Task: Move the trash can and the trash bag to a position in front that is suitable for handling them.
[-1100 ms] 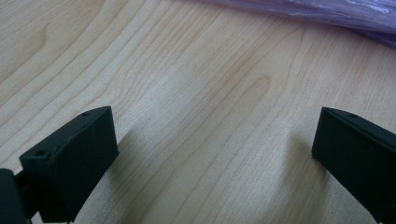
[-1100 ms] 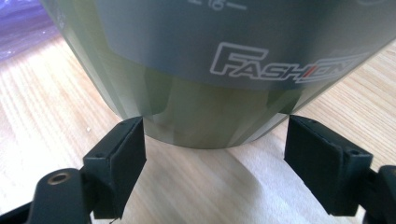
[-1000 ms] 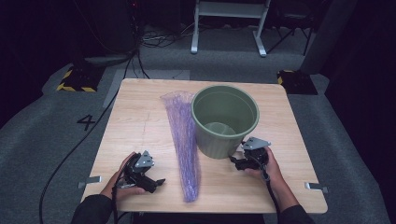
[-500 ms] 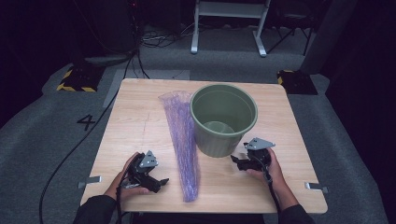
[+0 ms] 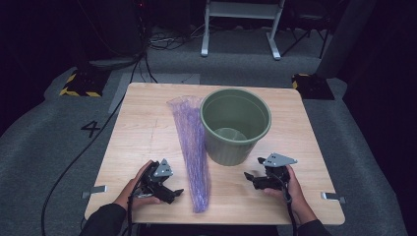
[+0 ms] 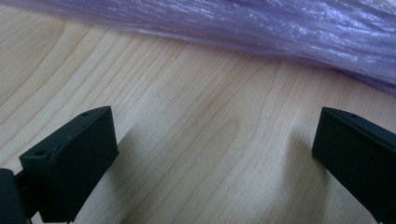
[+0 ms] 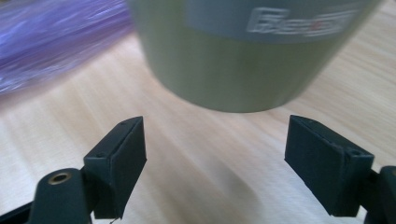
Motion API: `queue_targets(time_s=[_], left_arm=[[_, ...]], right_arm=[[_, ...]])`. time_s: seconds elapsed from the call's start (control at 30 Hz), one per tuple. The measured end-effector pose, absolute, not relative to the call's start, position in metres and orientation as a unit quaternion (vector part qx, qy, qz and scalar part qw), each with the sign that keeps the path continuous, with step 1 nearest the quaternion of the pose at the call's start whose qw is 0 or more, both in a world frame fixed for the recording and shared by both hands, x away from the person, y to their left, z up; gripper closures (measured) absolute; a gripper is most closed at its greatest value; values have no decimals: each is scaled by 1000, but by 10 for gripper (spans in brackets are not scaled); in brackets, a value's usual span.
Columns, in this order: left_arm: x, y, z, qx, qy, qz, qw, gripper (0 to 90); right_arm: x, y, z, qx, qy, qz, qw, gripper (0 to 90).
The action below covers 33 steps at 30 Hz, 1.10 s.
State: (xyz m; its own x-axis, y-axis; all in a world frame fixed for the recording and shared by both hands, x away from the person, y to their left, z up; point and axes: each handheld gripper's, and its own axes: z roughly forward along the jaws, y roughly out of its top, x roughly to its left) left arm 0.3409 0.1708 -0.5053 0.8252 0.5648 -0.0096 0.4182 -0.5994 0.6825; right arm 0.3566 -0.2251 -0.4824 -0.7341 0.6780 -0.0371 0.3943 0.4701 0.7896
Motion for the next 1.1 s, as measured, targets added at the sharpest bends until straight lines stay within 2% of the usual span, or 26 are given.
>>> queue_targets(time_s=[0.27,1.1], left_arm=[[345,158,-505,888,276,104,352,0],[353,127,-505,882,297,113,349,0]], right_arm=[[343,-205,-479,270,858,409,151,208],[308,-151,-484,179,894,394,116,222]])
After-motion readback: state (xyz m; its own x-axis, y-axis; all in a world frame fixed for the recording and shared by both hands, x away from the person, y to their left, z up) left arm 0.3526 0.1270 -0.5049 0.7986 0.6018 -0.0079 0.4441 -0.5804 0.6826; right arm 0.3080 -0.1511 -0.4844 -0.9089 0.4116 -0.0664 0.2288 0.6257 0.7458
